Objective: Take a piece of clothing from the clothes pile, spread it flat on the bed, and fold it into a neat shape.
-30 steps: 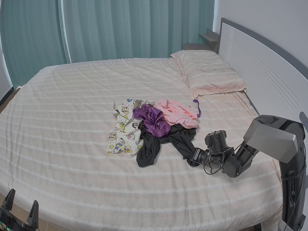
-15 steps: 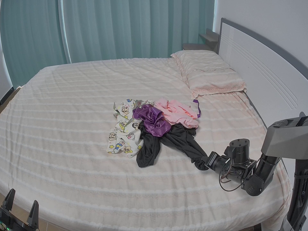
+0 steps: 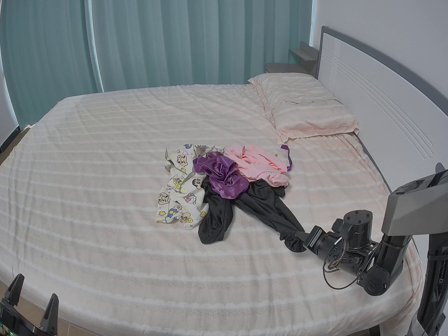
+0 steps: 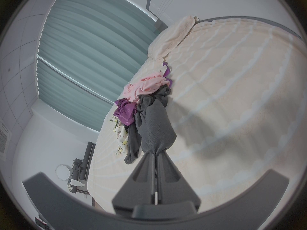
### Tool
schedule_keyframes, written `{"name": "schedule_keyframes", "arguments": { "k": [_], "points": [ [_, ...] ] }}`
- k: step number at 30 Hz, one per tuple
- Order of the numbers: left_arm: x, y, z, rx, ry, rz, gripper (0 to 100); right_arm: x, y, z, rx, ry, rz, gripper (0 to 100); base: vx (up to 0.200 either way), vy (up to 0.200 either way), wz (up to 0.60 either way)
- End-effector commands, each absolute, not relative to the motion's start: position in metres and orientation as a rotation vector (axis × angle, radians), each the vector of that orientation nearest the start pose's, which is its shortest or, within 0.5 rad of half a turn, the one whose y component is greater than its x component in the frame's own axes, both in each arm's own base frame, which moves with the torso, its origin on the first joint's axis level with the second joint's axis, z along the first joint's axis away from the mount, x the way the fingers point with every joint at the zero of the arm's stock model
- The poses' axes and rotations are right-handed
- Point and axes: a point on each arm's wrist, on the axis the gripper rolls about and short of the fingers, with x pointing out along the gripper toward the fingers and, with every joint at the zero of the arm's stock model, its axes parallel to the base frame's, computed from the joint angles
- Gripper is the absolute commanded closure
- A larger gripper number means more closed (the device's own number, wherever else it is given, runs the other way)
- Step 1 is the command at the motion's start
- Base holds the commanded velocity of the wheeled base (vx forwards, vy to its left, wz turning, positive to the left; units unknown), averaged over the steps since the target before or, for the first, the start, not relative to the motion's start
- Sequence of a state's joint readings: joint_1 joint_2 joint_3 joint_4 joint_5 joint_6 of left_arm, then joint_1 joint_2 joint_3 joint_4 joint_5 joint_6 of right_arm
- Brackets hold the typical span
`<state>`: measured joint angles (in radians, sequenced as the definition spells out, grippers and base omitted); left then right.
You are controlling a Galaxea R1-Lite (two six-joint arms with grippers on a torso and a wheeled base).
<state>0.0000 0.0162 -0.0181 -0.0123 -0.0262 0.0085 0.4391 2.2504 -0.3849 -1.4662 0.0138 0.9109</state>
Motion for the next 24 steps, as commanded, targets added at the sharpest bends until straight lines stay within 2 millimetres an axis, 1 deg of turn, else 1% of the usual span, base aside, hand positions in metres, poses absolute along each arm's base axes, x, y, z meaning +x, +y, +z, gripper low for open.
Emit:
{"name": "schedule_keyframes", "arguments": {
  "k": [1,2,4,6,7,8,10,12,17,21,22,23,24],
  "points": [
    [-0.033,-0.001,0.135,-0.114,-0.177,-0.047,0,0.27,0.13,-0.009,0.787,0.603,0.222,100,0.0,0.0,0.0],
    [-0.03,-0.001,0.148,-0.138,-0.16,-0.048,0,0.27,0.13,-0.01,0.786,0.601,0.225,100,0.0,0.0,0.0],
    [-0.023,-0.002,0.149,-0.117,-0.114,-0.07,0,0.27,0.131,-0.009,0.787,0.597,0.231,100,0.0,0.0,0.0],
    [-0.01,-0.004,0.145,-0.077,-0.008,-0.188,0,0.267,0.132,-0.008,0.788,0.595,0.24,100,0.0,0.0,0.0],
    [-0.008,-0.004,0.144,-0.079,0.018,-0.219,0,0.267,0.132,-0.008,0.786,0.596,0.24,100,0.0,0.0,0.0],
    [0.003,-0.006,0.144,-0.09,0.105,-0.301,0,0.265,0.132,-0.008,0.788,0.595,0.242,100,0.0,0.0,0.0],
    [0.015,-0.008,0.143,-0.097,0.197,-0.367,0,0.262,0.131,-0.008,0.786,0.598,0.244,100,0.0,0.0,0.0],
    [0.032,-0.011,0.14,-0.109,0.32,-0.472,0,0.259,0.132,-0.009,0.783,0.605,0.247,100,0.0,0.0,0.0],
    [0.065,-0.02,0.135,-0.13,0.496,-0.583,0,0.259,0.132,-0.009,0.783,0.605,0.249,100,0.0,0.0,0.0],
    [0.092,-0.034,0.127,-0.152,0.634,-0.667,0,0.258,0.133,-0.009,0.781,0.607,0.253,100,0.0,0.0,0.0],
    [0.092,-0.034,0.127,-0.152,0.634,-0.667,0,0.258,0.133,-0.009,0.781,0.607,0.253,100,0.0,0.0,0.0],
    [0.107,-0.041,0.123,-0.166,0.668,-0.682,0,0.258,0.133,-0.009,0.782,0.606,0.254,100,0.0,0.0,0.0],
    [0.115,-0.044,0.12,-0.171,0.68,-0.681,0,0.258,0.133,-0.01,0.783,0.607,0.251,100,0.0,0.0,0.0]
  ]
}}
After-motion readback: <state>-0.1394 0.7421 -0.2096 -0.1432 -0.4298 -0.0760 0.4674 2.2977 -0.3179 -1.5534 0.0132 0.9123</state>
